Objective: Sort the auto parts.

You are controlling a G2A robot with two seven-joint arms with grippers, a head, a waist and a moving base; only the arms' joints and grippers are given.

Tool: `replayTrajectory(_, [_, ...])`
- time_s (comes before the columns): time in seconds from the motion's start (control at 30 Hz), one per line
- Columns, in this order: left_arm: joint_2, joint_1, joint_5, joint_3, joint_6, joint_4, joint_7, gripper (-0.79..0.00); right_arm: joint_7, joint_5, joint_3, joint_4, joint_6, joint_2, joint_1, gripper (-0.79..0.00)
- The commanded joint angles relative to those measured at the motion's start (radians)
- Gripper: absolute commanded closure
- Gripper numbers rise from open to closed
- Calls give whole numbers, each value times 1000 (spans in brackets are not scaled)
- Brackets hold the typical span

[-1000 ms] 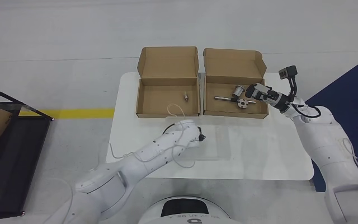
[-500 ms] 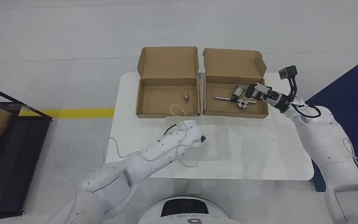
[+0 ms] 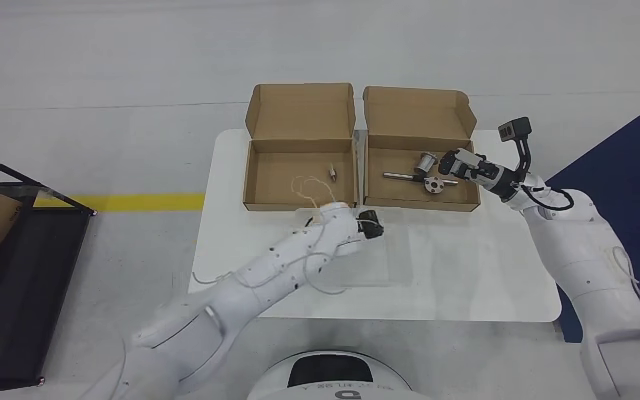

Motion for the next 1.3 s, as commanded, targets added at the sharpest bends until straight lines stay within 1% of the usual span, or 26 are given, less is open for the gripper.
replayTrajectory(0.0, [32, 31, -33, -89, -9, -64, 38, 0, 0, 0, 0, 0, 0, 0, 0, -785])
replayTrajectory(0.07, [65, 76, -93, -190, -39, -132, 83, 0, 0, 0, 0, 0, 0, 0, 0, -785])
replayTrajectory(0.13, [95, 126, -176, -295, -87, -193, 123, 0, 0, 0, 0, 0, 0, 0, 0, -785])
replayTrajectory(0.17, [112, 159, -239, -361, -121, -223, 137, 0, 0, 0, 0, 0, 0, 0, 0, -785])
replayTrajectory(0.23, [129, 190, -299, -431, -150, -252, 146, 0, 0, 0, 0, 0, 0, 0, 0, -785])
replayTrajectory(0.27, [137, 207, -325, -464, -150, -263, 151, 0, 0, 0, 0, 0, 0, 0, 0, -785])
replayTrajectory(0.3, [143, 219, -341, -483, -156, -277, 147, 0, 0, 0, 0, 0, 0, 0, 0, -785])
replayTrajectory(0.37, [153, 233, -367, -509, -166, -295, 139, 0, 0, 0, 0, 0, 0, 0, 0, -785])
replayTrajectory(0.43, [157, 242, -375, -514, -158, -310, 130, 0, 0, 0, 0, 0, 0, 0, 0, -785])
replayTrajectory(0.47, [159, 242, -362, -504, -150, -317, 114, 0, 0, 0, 0, 0, 0, 0, 0, -785])
replayTrajectory(0.77, [158, 249, -367, -496, -155, -314, 118, 0, 0, 0, 0, 0, 0, 0, 0, -785])
replayTrajectory(0.8, [157, 253, -421, -483, -183, -304, 111, 0, 0, 0, 0, 0, 0, 0, 0, -785])
replayTrajectory(0.83, [155, 243, -524, -485, -216, -283, 86, 0, 0, 0, 0, 0, 0, 0, 0, -785])
replayTrajectory(0.9, [156, 193, -733, -518, -237, -225, 23, 0, 0, 0, 0, 0, 0, 0, 0, -785])
replayTrajectory(0.93, [157, 173, -874, -517, -229, -202, 6, 0, 0, 0, 0, 0, 0, 0, 0, -785])
replayTrajectory(0.97, [160, 151, -1032, -507, -201, -183, -21, 0, 0, 0, 0, 0, 0, 0, 0, -785])
replayTrajectory(1.03, [174, 95, -1348, -499, -113, -150, -110, 0, 0, 0, 0, 0, 0, 0, 0, -785])
replayTrajectory(1.1, [193, 59, -1635, -510, -17, -124, -206, 0, 0, 0, 0, 0, 0, 0, 0, -785])
replayTrajectory(1.13, [201, 49, -1751, -521, 28, -107, -251, 0, 0, 0, 0, 0, 0, 0, 0, -785])
replayTrajectory(1.17, [207, 42, -1855, -530, 54, -91, -276, 0, 0, 0, 0, 0, 0, 0, 0, -785])
replayTrajectory(1.27, [221, 37, -2074, -498, 54, -60, -276, 0, 0, 0, 0, 0, 0, 0, 0, -785])
